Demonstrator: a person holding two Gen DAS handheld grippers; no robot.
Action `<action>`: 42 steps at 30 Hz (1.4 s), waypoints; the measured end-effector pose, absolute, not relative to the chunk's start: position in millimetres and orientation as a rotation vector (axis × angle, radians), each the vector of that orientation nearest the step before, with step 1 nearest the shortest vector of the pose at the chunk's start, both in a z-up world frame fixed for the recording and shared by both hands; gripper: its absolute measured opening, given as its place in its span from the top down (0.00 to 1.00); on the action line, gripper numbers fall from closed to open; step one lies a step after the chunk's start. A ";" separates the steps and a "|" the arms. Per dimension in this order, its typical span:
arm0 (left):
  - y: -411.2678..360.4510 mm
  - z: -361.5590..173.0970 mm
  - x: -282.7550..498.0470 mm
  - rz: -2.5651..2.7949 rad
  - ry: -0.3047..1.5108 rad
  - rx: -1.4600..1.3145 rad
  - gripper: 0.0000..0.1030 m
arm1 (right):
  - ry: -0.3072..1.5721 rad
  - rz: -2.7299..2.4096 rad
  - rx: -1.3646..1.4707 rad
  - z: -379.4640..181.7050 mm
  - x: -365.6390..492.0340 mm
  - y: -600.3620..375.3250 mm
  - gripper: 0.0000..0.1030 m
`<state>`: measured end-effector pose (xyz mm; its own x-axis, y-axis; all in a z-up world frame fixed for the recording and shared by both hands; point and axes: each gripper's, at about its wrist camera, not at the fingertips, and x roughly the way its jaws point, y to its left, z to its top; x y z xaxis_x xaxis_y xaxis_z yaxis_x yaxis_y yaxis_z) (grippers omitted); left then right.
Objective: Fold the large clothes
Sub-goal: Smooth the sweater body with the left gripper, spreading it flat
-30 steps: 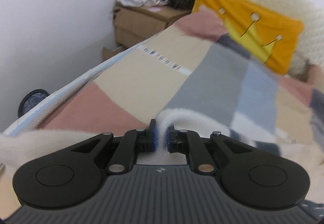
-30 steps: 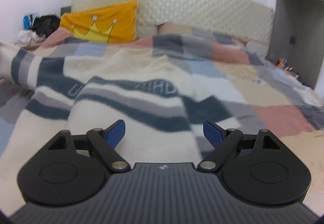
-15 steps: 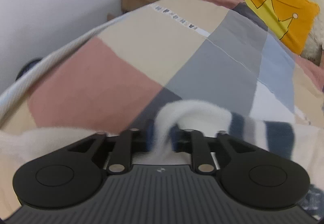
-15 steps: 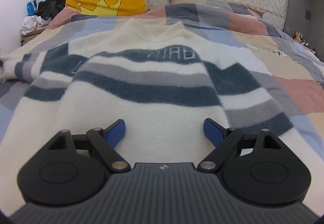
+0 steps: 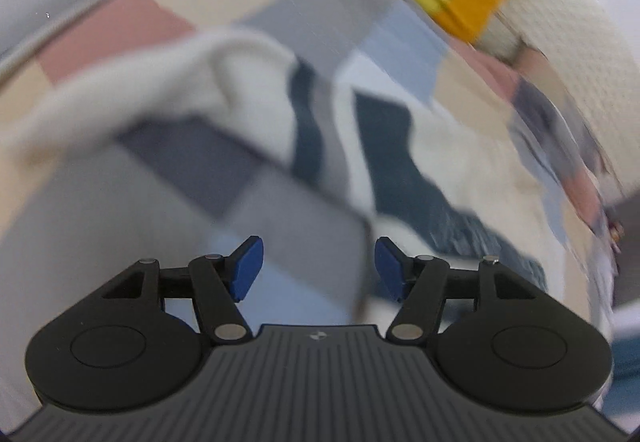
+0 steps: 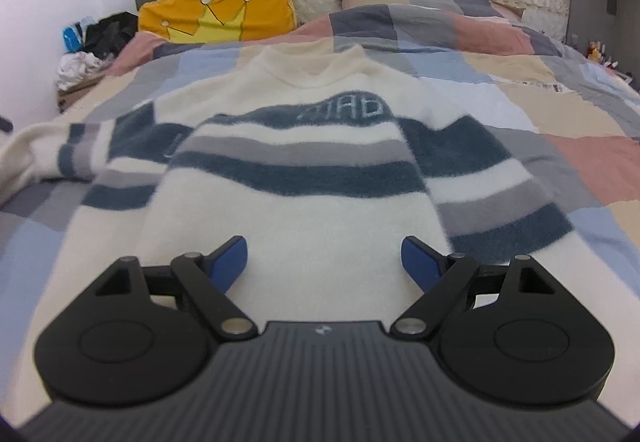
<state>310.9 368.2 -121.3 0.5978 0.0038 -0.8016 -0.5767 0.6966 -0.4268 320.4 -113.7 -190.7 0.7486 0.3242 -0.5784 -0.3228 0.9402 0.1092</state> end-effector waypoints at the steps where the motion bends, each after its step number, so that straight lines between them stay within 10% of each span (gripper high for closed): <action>1: 353.5 -122.5 301.1 0.358 0.884 -0.746 0.35 | 0.628 0.358 0.004 -188.2 317.6 -115.6 0.17; 33: 178.0 -232.3 183.4 0.232 1.070 -0.920 0.37 | 0.656 0.448 0.033 -179.6 276.2 -134.8 0.17; 42: 182.0 -217.3 183.1 0.210 1.069 -0.900 0.90 | 0.658 0.484 0.069 -178.3 273.8 -139.9 0.17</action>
